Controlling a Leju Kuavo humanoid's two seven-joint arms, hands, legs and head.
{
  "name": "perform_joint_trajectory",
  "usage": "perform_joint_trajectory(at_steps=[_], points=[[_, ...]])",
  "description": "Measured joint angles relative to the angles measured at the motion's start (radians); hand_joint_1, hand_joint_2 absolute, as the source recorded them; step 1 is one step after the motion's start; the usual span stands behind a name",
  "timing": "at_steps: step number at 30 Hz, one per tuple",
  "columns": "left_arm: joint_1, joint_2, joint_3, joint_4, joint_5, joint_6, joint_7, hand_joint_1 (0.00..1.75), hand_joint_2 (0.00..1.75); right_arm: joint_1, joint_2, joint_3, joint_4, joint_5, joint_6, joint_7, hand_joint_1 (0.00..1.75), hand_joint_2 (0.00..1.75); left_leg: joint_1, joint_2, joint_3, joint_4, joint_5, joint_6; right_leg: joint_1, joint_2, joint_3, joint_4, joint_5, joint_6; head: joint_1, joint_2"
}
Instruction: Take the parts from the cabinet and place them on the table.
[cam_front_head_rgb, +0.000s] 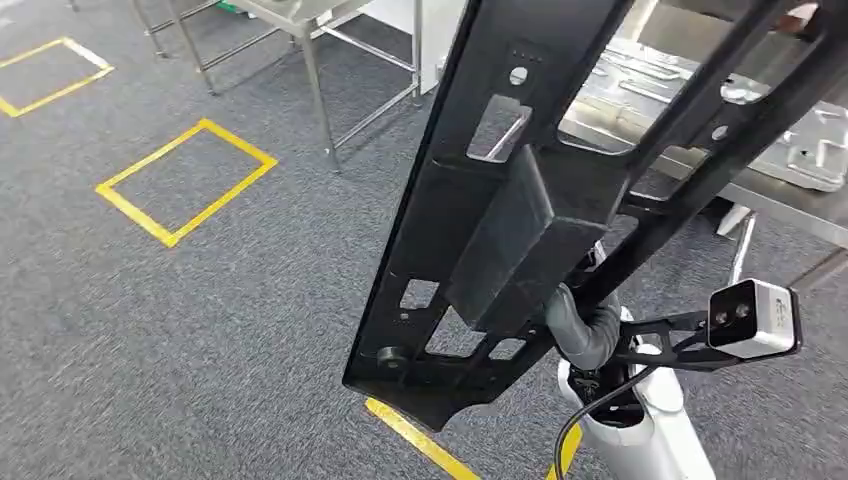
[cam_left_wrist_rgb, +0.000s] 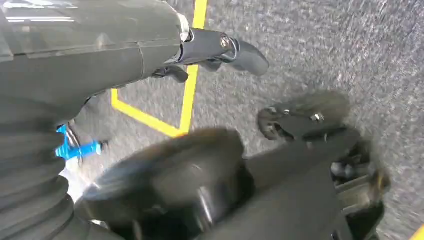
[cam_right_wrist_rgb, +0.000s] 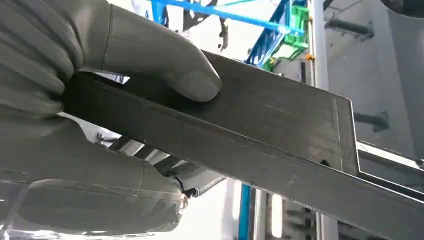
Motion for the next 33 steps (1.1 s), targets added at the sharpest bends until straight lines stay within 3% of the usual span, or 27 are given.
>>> perform_joint_trajectory(at_steps=[3,4,5,6,8,9,10,11,12,13,14,15,16,19,20,21,23,24,25,26,27,28,29,30,31,33], points=[[-0.002,0.001,0.000,0.000,0.000,0.000,0.000,0.00,1.75,0.009,0.000,0.000,0.000,0.000,0.000,-0.001,1.66,1.75,-0.007,0.017,0.000,0.000,0.003,0.013,-0.010,0.023,-0.009,-0.004,0.008,0.021,0.000,0.000],[-0.003,-0.002,0.000,0.000,0.000,0.000,0.000,0.00,1.75,0.010,0.000,0.000,0.000,0.000,0.000,-0.002,1.66,1.75,-0.001,0.027,0.003,-0.010,0.009,0.022,-0.007,0.028,-0.011,-0.005,0.008,0.029,0.000,0.000],[-0.005,-0.001,0.000,0.000,0.000,0.000,0.000,0.00,1.75,0.013,0.000,-0.001,0.000,0.000,0.003,-0.003,1.66,1.75,0.001,0.039,0.006,-0.015,0.014,0.029,-0.010,-0.008,-0.013,0.009,-0.001,0.030,0.000,0.000],[-0.005,-0.002,0.000,0.000,0.000,-0.001,0.000,0.00,1.75,0.011,0.000,-0.001,0.000,0.000,0.005,-0.006,1.66,1.75,0.001,0.048,0.007,-0.017,0.014,0.034,-0.007,-0.049,-0.033,0.049,-0.032,0.036,0.000,0.000],[-0.001,-0.001,0.000,0.000,-0.003,-0.003,0.002,0.00,1.75,0.016,0.000,-0.001,0.000,0.000,0.008,-0.010,1.66,1.75,-0.003,0.069,0.006,-0.017,0.012,0.038,-0.011,-0.072,-0.110,0.208,-0.110,0.047,0.000,0.000],[0.001,-0.001,0.000,0.000,-0.003,-0.003,0.003,0.00,1.75,0.019,0.000,-0.001,0.000,0.000,0.010,-0.011,1.66,1.75,-0.004,0.081,0.005,-0.017,0.011,0.039,-0.014,-0.073,-0.144,0.275,-0.132,0.051,0.000,0.000],[0.002,-0.001,0.000,0.000,-0.005,-0.003,0.005,0.00,1.75,0.022,0.000,-0.001,0.002,0.000,0.012,-0.012,1.66,1.75,-0.004,0.092,0.005,-0.017,0.010,0.038,-0.016,-0.074,-0.160,0.305,-0.131,0.053,0.000,0.000],[0.002,-0.001,0.000,0.000,-0.007,-0.003,0.007,0.00,1.75,0.025,0.000,-0.001,0.002,0.000,0.014,-0.012,1.66,1.75,-0.004,0.100,0.006,-0.017,0.009,0.037,-0.016,-0.077,-0.150,0.286,-0.109,0.054,0.000,0.000],[0.001,-0.001,-0.001,0.000,-0.008,-0.003,0.008,0.00,1.75,0.025,0.000,-0.002,0.002,0.000,0.016,-0.012,1.66,1.75,-0.004,0.109,0.008,-0.016,0.007,0.035,-0.017,-0.080,-0.120,0.227,-0.073,0.054,0.000,0.000],[0.000,-0.001,-0.002,0.000,-0.008,-0.005,0.008,0.00,1.75,0.025,-0.002,-0.003,0.002,0.001,0.018,-0.012,1.66,1.75,-0.004,0.117,0.012,-0.016,0.005,0.033,-0.016,-0.089,-0.071,0.135,-0.029,0.051,0.000,0.000],[0.000,-0.002,-0.003,0.000,-0.009,-0.006,0.009,0.00,1.75,0.025,-0.002,-0.003,0.002,0.001,0.019,-0.013,1.66,1.75,-0.004,0.124,0.017,-0.016,0.002,0.029,-0.013,-0.114,-0.016,0.036,0.009,0.045,0.000,0.000],[0.000,-0.002,-0.003,0.000,-0.009,-0.006,0.009,0.00,1.75,0.024,-0.002,-0.005,0.002,0.001,0.019,-0.014,1.66,1.75,-0.012,0.130,0.018,-0.015,-0.002,0.022,-0.002,-0.146,0.003,-0.007,-0.004,0.036,0.000,0.000],[-0.001,-0.002,-0.003,0.000,-0.009,-0.006,0.009,0.00,1.75,0.025,-0.002,-0.005,0.002,0.002,0.020,-0.015,1.66,1.75,-0.013,0.134,0.018,-0.013,-0.004,0.018,-0.001,-0.131,0.000,-0.007,0.002,0.026,0.000,0.000],[-0.005,-0.002,-0.003,0.000,-0.009,-0.006,0.009,0.00,1.75,0.032,-0.005,-0.007,0.002,0.003,0.020,-0.018,1.66,1.75,-0.014,0.159,0.027,-0.017,-0.011,0.002,0.000,-0.105,-0.001,-0.009,0.001,0.010,0.000,0.000],[-0.007,-0.001,-0.004,0.000,-0.009,-0.005,0.009,0.00,1.75,0.034,-0.005,-0.008,0.002,0.003,0.020,-0.019,1.66,1.75,-0.007,0.141,0.026,-0.006,-0.021,-0.005,-0.009,-0.098,0.005,-0.016,0.005,0.003,0.000,0.000],[-0.007,-0.001,-0.004,0.000,-0.009,-0.005,0.009,0.00,1.75,0.033,-0.006,-0.008,0.002,0.003,0.021,-0.021,1.66,1.75,-0.007,0.109,0.012,0.030,-0.046,-0.008,-0.010,-0.091,0.006,-0.017,0.005,-0.003,0.000,0.000],[-0.006,-0.001,-0.004,0.000,-0.010,-0.006,0.009,0.00,1.75,0.036,-0.006,-0.008,0.002,0.003,0.023,-0.023,1.66,1.75,-0.005,0.081,-0.065,0.191,-0.127,-0.013,-0.009,-0.076,0.005,-0.016,0.005,-0.009,0.000,0.000],[-0.005,-0.001,-0.003,0.000,-0.009,-0.006,0.009,0.00,1.75,0.037,-0.006,-0.008,0.003,0.005,0.026,-0.023,1.66,1.75,-0.005,0.077,-0.104,0.265,-0.154,-0.015,-0.008,-0.068,0.004,-0.015,0.004,-0.010,0.000,0.000],[-0.007,-0.001,-0.003,0.000,-0.009,-0.006,0.011,0.00,1.75,0.039,-0.006,-0.008,0.003,0.005,0.029,-0.024,1.66,1.75,-0.005,0.077,-0.128,0.309,-0.157,-0.016,-0.007,-0.058,0.004,-0.015,0.004,-0.010,0.000,0.000],[-0.011,-0.001,-0.004,0.000,-0.011,-0.006,0.016,0.00,1.75,0.039,-0.006,-0.008,0.004,0.005,0.032,-0.025,1.66,1.75,-0.005,0.077,-0.126,0.299,-0.136,-0.015,-0.007,-0.050,0.006,-0.014,0.004,-0.010,0.000,0.000],[-0.010,-0.001,-0.004,0.000,-0.013,-0.006,0.018,0.00,1.75,0.039,-0.006,-0.008,0.004,0.006,0.034,-0.025,1.66,1.75,-0.005,0.076,-0.103,0.244,-0.094,-0.013,-0.007,-0.039,0.008,-0.013,0.004,-0.009,0.000,0.000],[-0.009,-0.001,-0.004,0.000,-0.013,-0.006,0.019,0.00,1.75,0.039,-0.006,-0.008,0.004,0.007,0.035,-0.026,1.66,1.75,-0.004,0.072,-0.064,0.156,-0.042,-0.010,-0.007,-0.027,0.011,-0.011,0.002,-0.007,0.000,0.000],[-0.008,0.000,-0.004,0.000,-0.013,-0.005,0.019,0.00,1.75,0.039,-0.006,-0.008,0.004,0.008,0.035,-0.026,1.66,1.75,-0.003,0.054,-0.026,0.071,0.002,-0.006,-0.007,-0.018,0.012,-0.009,0.001,-0.004,0.000,0.000],[-0.004,0.002,-0.004,0.000,-0.013,-0.005,0.021,0.00,1.75,0.039,-0.006,-0.008,0.005,0.009,0.035,-0.026,1.66,1.75,-0.002,0.012,-0.002,0.016,0.004,0.002,-0.008,-0.009,0.009,-0.007,-0.001,-0.001,0.000,0.000],[-0.002,0.003,-0.004,0.000,-0.013,-0.003,0.021,0.00,1.75,0.037,-0.006,-0.008,0.005,0.010,0.035,-0.026,1.66,1.75,0.000,0.009,0.005,-0.008,0.001,0.003,-0.004,0.002,0.001,0.000,-0.001,0.006,0.000,0.000],[-0.002,0.003,-0.004,0.000,-0.013,-0.001,0.026,0.00,1.75,0.040,-0.006,-0.008,0.005,0.011,0.037,-0.023,1.66,1.75,-0.005,0.020,-0.002,0.001,0.003,0.011,-0.010,0.014,-0.007,-0.005,0.007,0.021,0.000,0.000]])
